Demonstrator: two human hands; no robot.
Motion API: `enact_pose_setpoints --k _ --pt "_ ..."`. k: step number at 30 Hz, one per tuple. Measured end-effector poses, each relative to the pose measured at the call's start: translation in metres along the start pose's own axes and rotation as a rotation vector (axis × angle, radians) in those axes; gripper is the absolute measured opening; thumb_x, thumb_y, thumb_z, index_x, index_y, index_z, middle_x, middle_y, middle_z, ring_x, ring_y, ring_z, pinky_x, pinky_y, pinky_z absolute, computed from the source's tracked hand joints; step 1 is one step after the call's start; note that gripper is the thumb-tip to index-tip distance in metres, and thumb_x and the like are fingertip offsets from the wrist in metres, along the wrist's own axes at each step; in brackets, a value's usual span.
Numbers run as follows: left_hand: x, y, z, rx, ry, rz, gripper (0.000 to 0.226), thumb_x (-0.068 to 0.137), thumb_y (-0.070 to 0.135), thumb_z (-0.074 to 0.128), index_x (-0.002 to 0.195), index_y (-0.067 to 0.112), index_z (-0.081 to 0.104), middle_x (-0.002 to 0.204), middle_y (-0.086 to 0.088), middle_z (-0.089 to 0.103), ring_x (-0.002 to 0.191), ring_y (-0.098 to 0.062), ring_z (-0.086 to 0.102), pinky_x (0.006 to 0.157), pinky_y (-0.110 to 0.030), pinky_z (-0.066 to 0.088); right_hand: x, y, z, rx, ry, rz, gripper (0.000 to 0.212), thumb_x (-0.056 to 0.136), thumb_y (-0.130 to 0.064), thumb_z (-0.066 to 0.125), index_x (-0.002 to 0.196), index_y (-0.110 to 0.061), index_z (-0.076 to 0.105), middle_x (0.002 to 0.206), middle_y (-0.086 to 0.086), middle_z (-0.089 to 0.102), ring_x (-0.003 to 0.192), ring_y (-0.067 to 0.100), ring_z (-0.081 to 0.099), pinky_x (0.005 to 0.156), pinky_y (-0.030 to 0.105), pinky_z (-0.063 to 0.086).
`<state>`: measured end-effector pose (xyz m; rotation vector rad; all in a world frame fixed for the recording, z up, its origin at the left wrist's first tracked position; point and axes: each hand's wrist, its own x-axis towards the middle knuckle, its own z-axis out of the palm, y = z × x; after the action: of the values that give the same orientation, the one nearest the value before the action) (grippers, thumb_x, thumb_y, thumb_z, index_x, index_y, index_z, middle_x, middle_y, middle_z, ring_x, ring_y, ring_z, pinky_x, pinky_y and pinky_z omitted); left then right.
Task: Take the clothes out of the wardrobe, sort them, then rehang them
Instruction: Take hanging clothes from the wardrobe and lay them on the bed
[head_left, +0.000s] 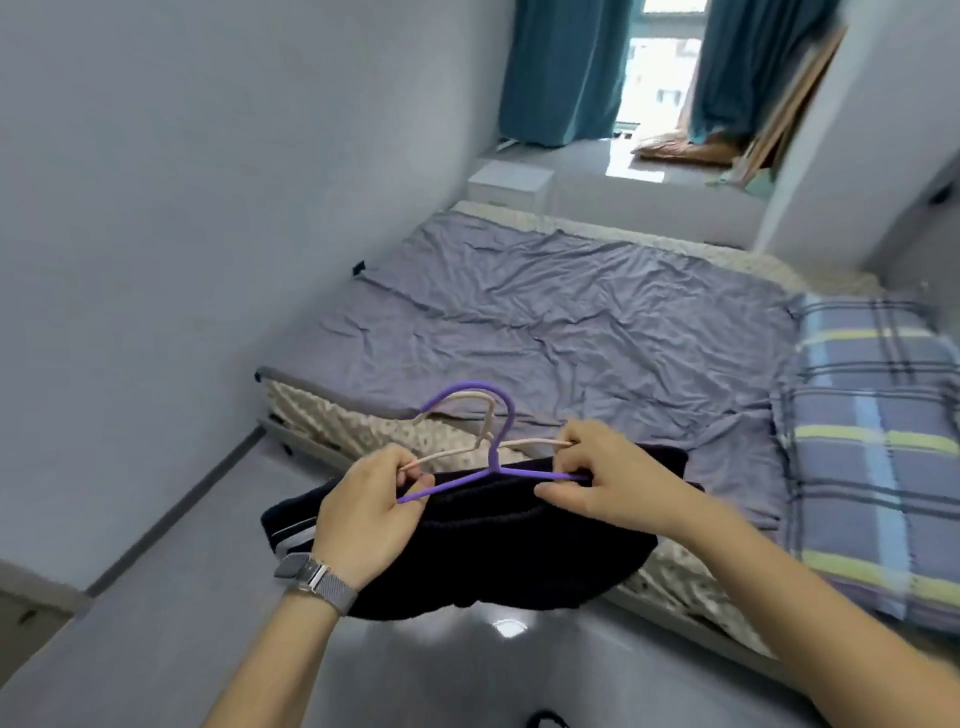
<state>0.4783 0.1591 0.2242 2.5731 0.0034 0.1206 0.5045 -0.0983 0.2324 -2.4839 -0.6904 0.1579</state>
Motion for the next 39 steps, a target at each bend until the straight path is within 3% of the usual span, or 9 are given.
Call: enact_pose_setpoints --k 3,6,9,12,17,26,31,35,39 --pt "0.028 0.028 0.025 0.025 -0.04 0.119 0.026 0.084 0.031 0.058 0.067 0.029 0.038 0.07 0.01 0.051 0.072 -0.015 0.048 0.058 -0.031 0.034 -0.017 0.034 0.003 -0.01 0.113 0.139 0.04 0.077 -0.021 0.069 0.053 -0.032 0.038 0.077 -0.008 0.037 0.072 0.006 0.038 0.066 0.022 0.027" --pt "0.054 0.055 0.048 0.012 -0.055 0.183 0.02 0.084 0.034 0.059 0.071 0.029 0.044 0.072 0.012 0.054 0.075 -0.015 0.05 0.061 -0.03 0.035 -0.03 0.064 -0.008 -0.003 0.202 0.169 0.051 0.073 -0.005 0.063 0.052 -0.04 0.031 0.075 -0.015 0.033 0.071 -0.004 0.035 0.061 0.018 0.024" --pt "0.081 0.078 0.071 -0.012 -0.065 0.193 0.016 0.083 0.034 0.06 0.075 0.025 0.05 0.07 0.012 0.055 0.073 -0.016 0.051 0.063 -0.031 0.041 -0.036 0.095 -0.027 0.018 0.235 0.21 0.048 0.076 0.001 0.059 0.059 -0.042 0.044 0.082 -0.011 0.043 0.074 -0.003 0.042 0.063 0.021 0.034" --pt "0.108 0.098 0.088 -0.02 -0.093 0.186 0.014 0.082 0.032 0.062 0.077 0.021 0.054 0.07 0.01 0.058 0.074 -0.018 0.056 0.062 -0.03 0.04 -0.033 0.124 -0.046 0.04 0.248 0.215 0.038 0.075 0.001 0.056 0.07 -0.037 0.056 0.087 -0.007 0.048 0.077 0.0 0.046 0.066 0.027 0.04" --pt "0.154 0.117 0.104 -0.091 -0.128 0.152 0.012 0.079 0.026 0.064 0.074 0.022 0.054 0.066 0.01 0.059 0.071 -0.017 0.057 0.064 -0.032 0.045 -0.007 0.156 -0.074 0.044 0.244 0.214 0.03 0.078 0.001 0.058 0.078 -0.028 0.066 0.088 -0.008 0.049 0.08 -0.005 0.046 0.068 0.012 0.031" --pt "0.283 0.095 0.106 -0.194 -0.1 0.199 0.019 0.073 0.028 0.07 0.066 0.025 0.053 0.06 0.02 0.059 0.066 -0.015 0.06 0.066 -0.039 0.052 0.106 0.186 -0.107 0.016 0.207 0.249 0.04 0.083 -0.002 0.054 0.068 -0.037 0.046 0.089 -0.009 0.046 0.076 -0.001 0.043 0.069 0.023 0.038" --pt "0.382 0.092 0.099 -0.195 -0.179 0.282 0.016 0.067 0.039 0.066 0.068 0.027 0.055 0.061 0.013 0.058 0.063 -0.013 0.057 0.067 -0.039 0.053 0.183 0.211 -0.129 0.011 0.168 0.307 0.042 0.083 0.001 0.052 0.067 -0.037 0.045 0.088 -0.009 0.044 0.079 0.002 0.045 0.068 0.018 0.033" --pt "0.46 0.107 0.091 -0.238 -0.201 0.362 0.014 0.069 0.032 0.069 0.069 0.022 0.058 0.059 0.011 0.057 0.058 -0.012 0.052 0.068 -0.041 0.054 0.236 0.225 -0.17 -0.094 0.156 0.299 0.028 0.087 -0.002 0.057 0.071 -0.025 0.052 0.082 -0.011 0.039 0.075 -0.007 0.041 0.068 0.009 0.031" --pt "0.525 0.126 0.089 -0.255 -0.175 0.444 0.014 0.074 0.023 0.073 0.071 0.021 0.06 0.061 0.01 0.056 0.059 -0.011 0.053 0.068 -0.034 0.051 0.276 0.245 -0.2 -0.102 0.27 0.306 0.024 0.084 -0.002 0.058 0.073 -0.023 0.056 0.082 -0.011 0.042 0.076 -0.004 0.042 0.067 0.007 0.03"
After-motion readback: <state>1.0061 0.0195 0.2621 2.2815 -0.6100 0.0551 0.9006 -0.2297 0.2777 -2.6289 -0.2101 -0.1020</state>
